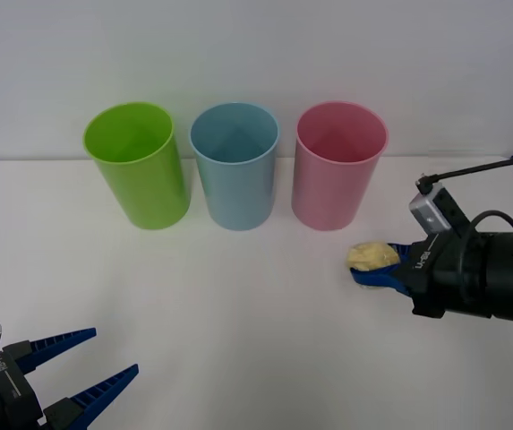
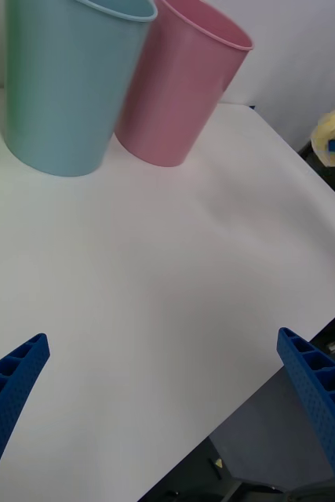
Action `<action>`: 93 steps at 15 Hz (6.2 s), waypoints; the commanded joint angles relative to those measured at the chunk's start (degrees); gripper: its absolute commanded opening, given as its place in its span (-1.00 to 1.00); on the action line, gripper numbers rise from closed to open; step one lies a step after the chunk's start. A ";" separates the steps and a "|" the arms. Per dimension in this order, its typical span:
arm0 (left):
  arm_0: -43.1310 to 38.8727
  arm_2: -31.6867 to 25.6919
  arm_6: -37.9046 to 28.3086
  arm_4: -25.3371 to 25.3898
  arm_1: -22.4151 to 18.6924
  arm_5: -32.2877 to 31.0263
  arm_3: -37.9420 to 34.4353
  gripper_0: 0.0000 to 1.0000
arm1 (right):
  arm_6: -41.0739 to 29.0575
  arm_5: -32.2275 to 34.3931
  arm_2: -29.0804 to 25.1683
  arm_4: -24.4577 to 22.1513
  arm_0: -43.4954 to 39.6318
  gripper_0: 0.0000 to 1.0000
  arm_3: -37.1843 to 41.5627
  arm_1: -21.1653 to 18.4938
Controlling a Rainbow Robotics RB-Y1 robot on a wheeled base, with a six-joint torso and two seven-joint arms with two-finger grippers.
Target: Put cans in the blue bin and PET bottles in the pink bin and trash in the green bin.
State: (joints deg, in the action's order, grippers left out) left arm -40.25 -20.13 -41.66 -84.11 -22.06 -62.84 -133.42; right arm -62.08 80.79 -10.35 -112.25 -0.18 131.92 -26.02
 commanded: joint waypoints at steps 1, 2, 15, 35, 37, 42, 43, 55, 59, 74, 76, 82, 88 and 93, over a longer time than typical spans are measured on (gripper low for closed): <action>0.00 0.00 0.00 0.00 0.00 0.00 0.00 1.00 | 0.74 -2.57 -1.43 6.07 1.76 -1.00 0.00 0.10; 0.00 0.00 0.00 0.00 0.00 0.00 0.00 1.00 | 0.74 -3.36 -1.61 7.39 2.64 -1.00 0.00 0.10; 0.00 0.00 0.00 0.00 0.00 0.00 0.00 1.00 | -9.02 -14.70 7.71 3.53 30.68 -1.00 -13.88 8.18; 0.00 0.00 0.00 0.00 0.00 0.00 0.00 1.00 | -7.44 -41.77 35.57 1.06 76.38 -1.00 -75.85 16.62; 0.00 0.00 0.00 0.00 0.00 0.00 0.00 1.00 | -6.65 -42.65 36.71 0.27 80.60 -1.00 -82.70 19.17; 0.00 0.00 0.00 0.00 0.00 0.00 0.00 1.00 | -7.44 -47.92 43.66 0.19 88.78 -1.00 -96.50 23.21; 0.00 0.00 0.00 0.00 0.00 0.00 0.00 1.00 | -8.32 -48.18 45.06 0.19 89.57 -1.00 -97.47 23.83; 0.00 0.00 0.00 0.00 0.00 0.00 0.00 1.00 | -10.60 -52.14 55.43 -0.08 87.98 -1.00 -102.92 27.02; 0.00 0.00 0.00 0.00 0.00 0.00 0.00 1.00 | -9.55 -55.57 55.35 -0.17 84.91 -1.00 -102.39 27.02; 0.00 0.00 0.00 0.00 0.00 0.00 0.00 1.00 | -4.36 -62.86 55.43 3.00 81.66 1.00 -101.25 27.02; 0.00 0.00 0.00 0.00 0.00 0.00 0.00 1.00 | -4.19 -62.95 55.43 3.00 81.66 1.00 -101.25 27.02; 0.00 0.00 0.00 0.00 0.00 0.00 0.00 1.00 | -3.92 -62.95 55.26 3.88 81.66 1.00 -100.54 27.02; 0.00 0.00 0.00 0.00 0.00 0.00 0.00 1.00 | -3.40 -62.77 50.34 6.34 77.53 1.00 -82.35 19.08; 0.00 0.00 0.00 0.00 0.00 0.00 0.00 1.00 | -2.69 -55.30 41.99 6.87 60.65 1.00 -50.71 5.19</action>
State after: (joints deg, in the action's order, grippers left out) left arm -40.25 -20.13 -41.66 -84.11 -22.06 -62.84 -133.42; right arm -65.07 22.86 34.04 -105.06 63.81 75.92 -18.81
